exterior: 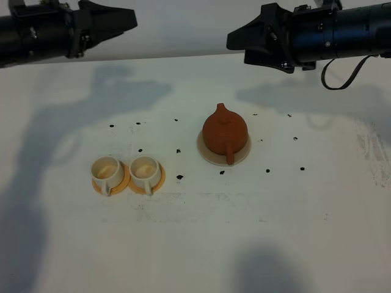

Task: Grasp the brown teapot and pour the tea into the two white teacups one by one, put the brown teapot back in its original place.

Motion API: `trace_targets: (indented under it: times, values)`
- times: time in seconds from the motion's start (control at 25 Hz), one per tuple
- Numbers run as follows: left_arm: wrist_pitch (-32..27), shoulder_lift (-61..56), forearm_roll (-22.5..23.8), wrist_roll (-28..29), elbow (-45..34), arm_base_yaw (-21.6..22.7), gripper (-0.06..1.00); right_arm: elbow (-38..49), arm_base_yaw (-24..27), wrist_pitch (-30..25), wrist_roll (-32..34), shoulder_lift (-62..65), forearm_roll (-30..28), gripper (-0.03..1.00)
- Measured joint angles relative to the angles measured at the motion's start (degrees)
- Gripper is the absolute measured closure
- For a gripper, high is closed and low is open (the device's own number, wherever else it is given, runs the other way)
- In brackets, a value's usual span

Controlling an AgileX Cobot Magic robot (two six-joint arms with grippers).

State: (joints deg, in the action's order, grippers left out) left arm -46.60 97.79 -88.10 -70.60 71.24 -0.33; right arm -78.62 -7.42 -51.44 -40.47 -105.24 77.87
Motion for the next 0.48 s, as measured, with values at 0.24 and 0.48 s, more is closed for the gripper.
trace_targets:
  times: [0.24, 0.48]
  values:
    - [6.51, -6.0, 10.56, 0.23, 0.0, 0.0, 0.45, -0.11, 0.0, 4.15, 0.62, 0.0, -5.73, 0.48]
    - [10.39, -12.12, 23.95, 7.68, 0.0, 0.0, 0.45, -0.17, 0.0, 5.32, 1.18, 0.0, -11.03, 0.48]
